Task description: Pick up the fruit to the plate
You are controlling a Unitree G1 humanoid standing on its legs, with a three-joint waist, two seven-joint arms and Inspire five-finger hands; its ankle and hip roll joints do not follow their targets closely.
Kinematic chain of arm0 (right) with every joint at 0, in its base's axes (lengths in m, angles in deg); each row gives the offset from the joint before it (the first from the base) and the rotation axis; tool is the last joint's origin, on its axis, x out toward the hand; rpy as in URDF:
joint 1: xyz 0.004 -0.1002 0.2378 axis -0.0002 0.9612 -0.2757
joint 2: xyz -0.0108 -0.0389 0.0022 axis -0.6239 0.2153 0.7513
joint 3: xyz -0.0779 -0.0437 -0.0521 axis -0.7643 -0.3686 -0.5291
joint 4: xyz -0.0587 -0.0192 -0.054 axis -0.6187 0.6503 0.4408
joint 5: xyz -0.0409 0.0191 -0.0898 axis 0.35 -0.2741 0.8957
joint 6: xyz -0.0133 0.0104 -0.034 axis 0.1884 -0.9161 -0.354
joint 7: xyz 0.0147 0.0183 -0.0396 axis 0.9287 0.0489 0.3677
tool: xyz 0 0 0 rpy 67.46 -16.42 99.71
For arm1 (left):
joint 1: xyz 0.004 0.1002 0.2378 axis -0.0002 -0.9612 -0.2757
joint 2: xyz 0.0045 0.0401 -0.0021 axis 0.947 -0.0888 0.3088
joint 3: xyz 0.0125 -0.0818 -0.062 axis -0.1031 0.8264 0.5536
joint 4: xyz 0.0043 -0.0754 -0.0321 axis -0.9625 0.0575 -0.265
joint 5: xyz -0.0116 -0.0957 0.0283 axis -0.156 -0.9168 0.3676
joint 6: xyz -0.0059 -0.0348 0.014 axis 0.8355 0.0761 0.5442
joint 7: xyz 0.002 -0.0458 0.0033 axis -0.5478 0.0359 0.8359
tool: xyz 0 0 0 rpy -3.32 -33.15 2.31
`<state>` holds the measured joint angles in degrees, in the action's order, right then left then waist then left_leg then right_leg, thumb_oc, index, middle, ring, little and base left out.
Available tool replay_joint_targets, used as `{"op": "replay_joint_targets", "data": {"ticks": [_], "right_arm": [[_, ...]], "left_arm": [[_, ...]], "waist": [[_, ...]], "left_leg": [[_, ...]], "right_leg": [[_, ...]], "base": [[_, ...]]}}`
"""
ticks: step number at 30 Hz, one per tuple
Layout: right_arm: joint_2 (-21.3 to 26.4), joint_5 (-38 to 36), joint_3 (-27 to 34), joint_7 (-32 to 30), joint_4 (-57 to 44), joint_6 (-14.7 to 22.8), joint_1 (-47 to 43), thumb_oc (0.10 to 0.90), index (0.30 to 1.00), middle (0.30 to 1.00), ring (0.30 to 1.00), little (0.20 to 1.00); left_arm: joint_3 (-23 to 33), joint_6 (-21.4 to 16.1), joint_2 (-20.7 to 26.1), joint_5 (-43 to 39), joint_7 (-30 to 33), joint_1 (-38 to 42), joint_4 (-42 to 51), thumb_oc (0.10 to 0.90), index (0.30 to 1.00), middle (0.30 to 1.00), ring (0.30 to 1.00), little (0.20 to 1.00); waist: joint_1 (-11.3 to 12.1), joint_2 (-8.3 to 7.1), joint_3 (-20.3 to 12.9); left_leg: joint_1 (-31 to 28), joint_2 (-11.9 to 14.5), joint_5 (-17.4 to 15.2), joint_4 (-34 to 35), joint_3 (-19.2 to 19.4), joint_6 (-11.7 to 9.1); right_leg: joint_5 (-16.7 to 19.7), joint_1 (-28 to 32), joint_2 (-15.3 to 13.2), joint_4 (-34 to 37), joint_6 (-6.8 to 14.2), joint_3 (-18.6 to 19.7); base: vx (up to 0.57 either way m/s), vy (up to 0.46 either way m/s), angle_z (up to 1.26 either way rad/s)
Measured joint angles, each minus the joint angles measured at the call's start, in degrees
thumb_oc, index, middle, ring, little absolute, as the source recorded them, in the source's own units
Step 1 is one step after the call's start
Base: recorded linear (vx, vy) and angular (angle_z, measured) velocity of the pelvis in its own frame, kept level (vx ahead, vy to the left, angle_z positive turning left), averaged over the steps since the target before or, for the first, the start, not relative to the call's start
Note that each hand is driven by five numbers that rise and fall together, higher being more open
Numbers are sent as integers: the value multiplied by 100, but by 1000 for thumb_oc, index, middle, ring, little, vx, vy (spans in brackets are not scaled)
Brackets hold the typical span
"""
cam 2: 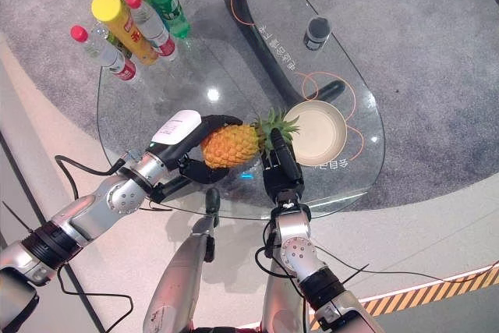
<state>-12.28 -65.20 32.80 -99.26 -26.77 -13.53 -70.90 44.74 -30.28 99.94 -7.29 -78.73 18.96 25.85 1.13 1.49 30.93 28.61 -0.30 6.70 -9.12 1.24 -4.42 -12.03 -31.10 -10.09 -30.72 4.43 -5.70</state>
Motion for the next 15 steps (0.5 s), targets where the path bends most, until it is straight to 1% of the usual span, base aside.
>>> {"op": "replay_joint_targets", "data": {"ticks": [5,8,12,13,14,15], "right_arm": [[-39,46,-21,-157,187,27,-122,800,900,900,900,900],[-108,288,-23,-281,201,138,-140,800,900,900,900,900],[-156,492,-20,-420,202,180,-149,800,900,900,900,900],[-156,518,-19,-465,202,179,-163,427,580,580,580,527],[-160,598,-19,-507,202,178,-172,169,359,359,359,269],[-165,665,-19,-530,202,176,-175,100,300,300,300,200]], "left_arm": [[-105,0,46,-274,-433,336,-231,100,300,300,300,200],[-175,0,87,-454,-512,443,-282,100,300,300,300,200],[-180,0,91,-547,-585,486,-308,100,300,300,300,200],[-184,0,87,-556,-585,486,-314,100,300,300,300,200],[-184,0,84,-560,-585,486,-323,100,300,300,300,200],[-184,0,82,-561,-586,488,-334,100,300,300,300,200]], "waist": [[-5,0,0],[3,0,0],[-4,0,0],[-6,0,0],[-9,0,0],[-12,0,0]], "left_leg": [[27,-1,1,-11,2,0],[27,-1,1,-14,1,0],[27,-3,2,-25,2,0],[27,-2,2,-27,2,0],[27,-2,2,-27,2,0],[27,-2,2,-28,2,0]], "right_leg": [[14,-16,1,9,2,2],[14,-13,1,11,2,2],[19,-12,0,6,3,7],[24,-14,2,4,2,7],[26,-16,2,4,1,7],[27,-16,2,4,1,8]], "base": [[0,0,0],[0,0,0],[0,0,0],[0,0,0],[0,0,0],[0,0,0]]}}
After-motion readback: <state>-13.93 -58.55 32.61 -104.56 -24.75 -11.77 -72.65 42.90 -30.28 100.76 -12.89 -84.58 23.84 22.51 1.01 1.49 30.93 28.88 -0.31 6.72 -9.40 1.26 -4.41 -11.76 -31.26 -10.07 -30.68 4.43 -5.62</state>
